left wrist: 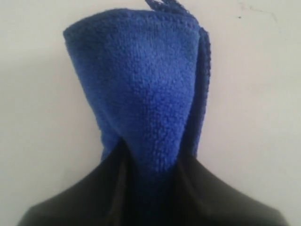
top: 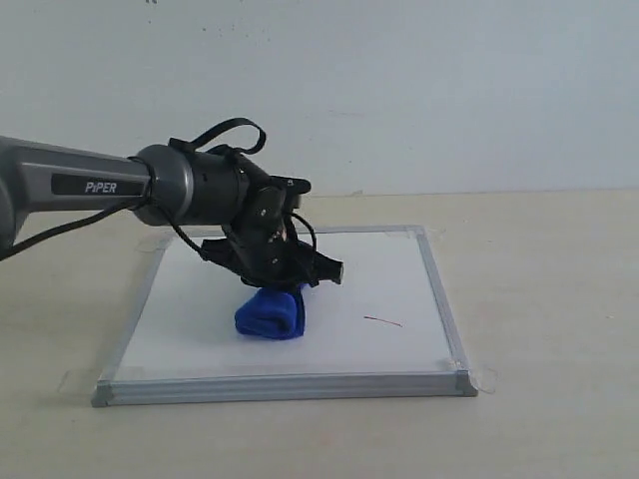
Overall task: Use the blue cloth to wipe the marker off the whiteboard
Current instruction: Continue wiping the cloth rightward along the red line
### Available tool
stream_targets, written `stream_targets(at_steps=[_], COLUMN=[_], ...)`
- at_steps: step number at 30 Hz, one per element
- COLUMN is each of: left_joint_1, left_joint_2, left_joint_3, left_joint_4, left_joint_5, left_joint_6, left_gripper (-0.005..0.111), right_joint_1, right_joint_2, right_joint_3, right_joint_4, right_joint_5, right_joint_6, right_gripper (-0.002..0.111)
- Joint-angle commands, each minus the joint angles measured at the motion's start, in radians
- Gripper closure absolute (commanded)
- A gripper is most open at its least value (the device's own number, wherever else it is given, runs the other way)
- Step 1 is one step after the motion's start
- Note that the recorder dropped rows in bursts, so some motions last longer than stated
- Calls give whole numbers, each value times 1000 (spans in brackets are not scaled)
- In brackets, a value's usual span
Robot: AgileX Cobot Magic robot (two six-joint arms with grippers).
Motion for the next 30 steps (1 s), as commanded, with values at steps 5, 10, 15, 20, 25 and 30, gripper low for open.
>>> stream_targets(at_steps=[5,10,15,20,25,30], left_joint_1=[-53,66,72,-11,-96,-107], left_joint_2=[19,19,19,19,19,19], left_joint_3=[1,1,3,3,3,3], left_joint_4=[-286,-233,-295,-335,-421,-396], left_joint_5=[-92,29,6,-75,-132,-131], left_joint_6=[282,230,221,237,333,373], left_gripper=[103,103,103,103,103,103], right_joint_1=[-2,-2,-2,-2,-2,-2], right_joint_2=[-4,-4,-4,-4,-4,-4], right_joint_3=[-1,-1,-1,-1,-1,-1], right_joint_4=[1,1,1,1,1,1], right_joint_5=[-7,-7,-7,-7,-7,-7], right_joint_6=[0,0,0,0,0,0], right_gripper=[108,108,108,108,108,108])
